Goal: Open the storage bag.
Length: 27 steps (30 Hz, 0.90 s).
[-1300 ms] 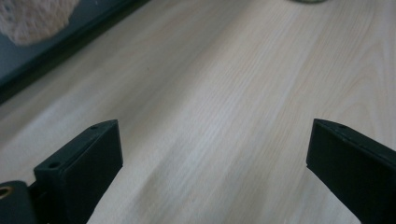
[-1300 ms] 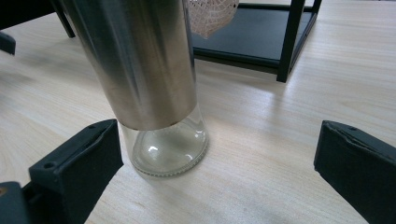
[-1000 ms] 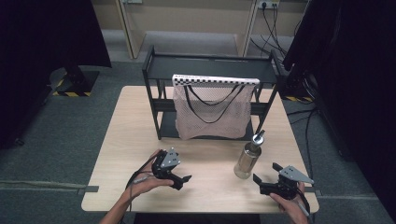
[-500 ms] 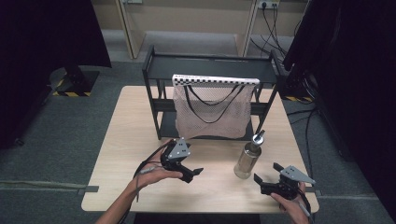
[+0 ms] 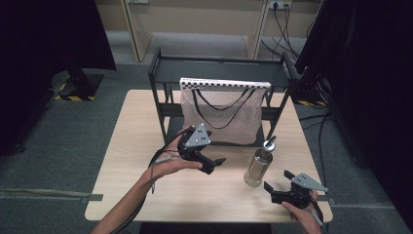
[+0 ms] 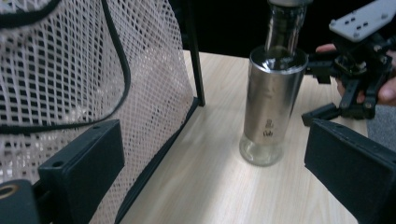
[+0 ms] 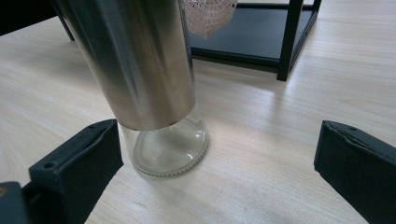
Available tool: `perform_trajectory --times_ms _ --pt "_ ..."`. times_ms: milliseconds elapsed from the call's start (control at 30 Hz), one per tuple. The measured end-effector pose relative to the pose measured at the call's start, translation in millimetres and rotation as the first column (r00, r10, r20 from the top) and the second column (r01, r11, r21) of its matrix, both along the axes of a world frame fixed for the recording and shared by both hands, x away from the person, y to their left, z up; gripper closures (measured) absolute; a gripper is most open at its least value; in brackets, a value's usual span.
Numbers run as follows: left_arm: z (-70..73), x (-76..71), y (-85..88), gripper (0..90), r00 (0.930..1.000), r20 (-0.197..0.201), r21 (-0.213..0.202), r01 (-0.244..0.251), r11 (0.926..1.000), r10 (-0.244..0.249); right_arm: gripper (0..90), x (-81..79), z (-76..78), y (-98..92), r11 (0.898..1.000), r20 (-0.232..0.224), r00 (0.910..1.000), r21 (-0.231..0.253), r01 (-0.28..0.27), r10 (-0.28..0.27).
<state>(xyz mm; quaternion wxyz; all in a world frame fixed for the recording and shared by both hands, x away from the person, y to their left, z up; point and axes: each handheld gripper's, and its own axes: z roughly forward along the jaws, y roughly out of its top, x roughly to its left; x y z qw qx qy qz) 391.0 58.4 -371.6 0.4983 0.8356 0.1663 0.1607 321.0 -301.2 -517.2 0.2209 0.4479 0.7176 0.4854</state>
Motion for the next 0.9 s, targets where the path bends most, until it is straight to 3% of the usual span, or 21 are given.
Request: perform_trajectory --times_ms 567,900 --pt "15.4 19.7 -20.1 3.9 0.9992 0.027 0.019 -0.029 0.9994 0.028 1.0 -0.3 0.3 -1.9 1.000 0.002 1.0000 0.005 0.000 0.000" --pt "12.8 38.5 -33.8 4.4 0.9975 0.028 0.070 -0.066 0.9954 0.064 1.0 -0.4 -0.1 -2.2 1.000 -0.002 1.0000 0.015 -0.001 0.001"
